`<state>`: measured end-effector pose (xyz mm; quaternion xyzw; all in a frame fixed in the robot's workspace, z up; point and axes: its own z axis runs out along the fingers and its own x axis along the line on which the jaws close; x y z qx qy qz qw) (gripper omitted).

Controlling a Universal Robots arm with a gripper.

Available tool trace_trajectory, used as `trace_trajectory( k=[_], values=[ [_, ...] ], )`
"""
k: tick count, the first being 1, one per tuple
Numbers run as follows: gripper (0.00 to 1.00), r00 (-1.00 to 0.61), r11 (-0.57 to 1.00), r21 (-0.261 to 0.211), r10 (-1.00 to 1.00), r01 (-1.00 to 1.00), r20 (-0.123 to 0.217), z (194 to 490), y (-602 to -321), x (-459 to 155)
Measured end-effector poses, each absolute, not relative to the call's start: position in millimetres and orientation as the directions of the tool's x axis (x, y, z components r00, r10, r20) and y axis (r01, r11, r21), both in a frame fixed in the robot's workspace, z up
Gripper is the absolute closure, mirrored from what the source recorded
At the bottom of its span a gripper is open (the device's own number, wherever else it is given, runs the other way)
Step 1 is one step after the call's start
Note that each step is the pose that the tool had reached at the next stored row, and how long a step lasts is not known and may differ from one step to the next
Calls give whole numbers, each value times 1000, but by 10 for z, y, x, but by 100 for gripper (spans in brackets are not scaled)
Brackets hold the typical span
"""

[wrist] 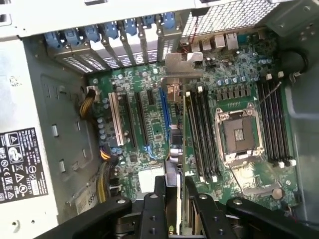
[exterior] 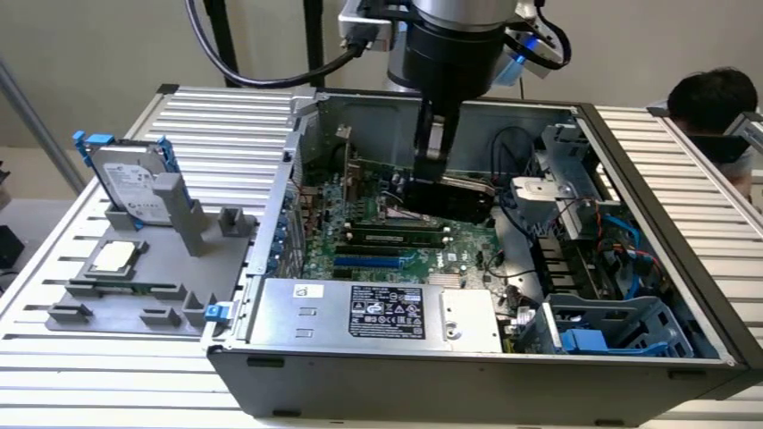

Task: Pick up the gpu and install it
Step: 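Insert the gpu into the slot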

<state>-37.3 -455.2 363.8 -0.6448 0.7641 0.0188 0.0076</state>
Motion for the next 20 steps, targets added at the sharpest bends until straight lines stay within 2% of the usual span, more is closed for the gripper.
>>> trace_trajectory(
  k=[8, 20],
  values=[
    [100, -40, 39, 10, -999, -999, -37, 3549, -4552, -380],
    [100, -32, 32, -16, -999, -999, -37, 3351, -4552, -793]
  ],
)
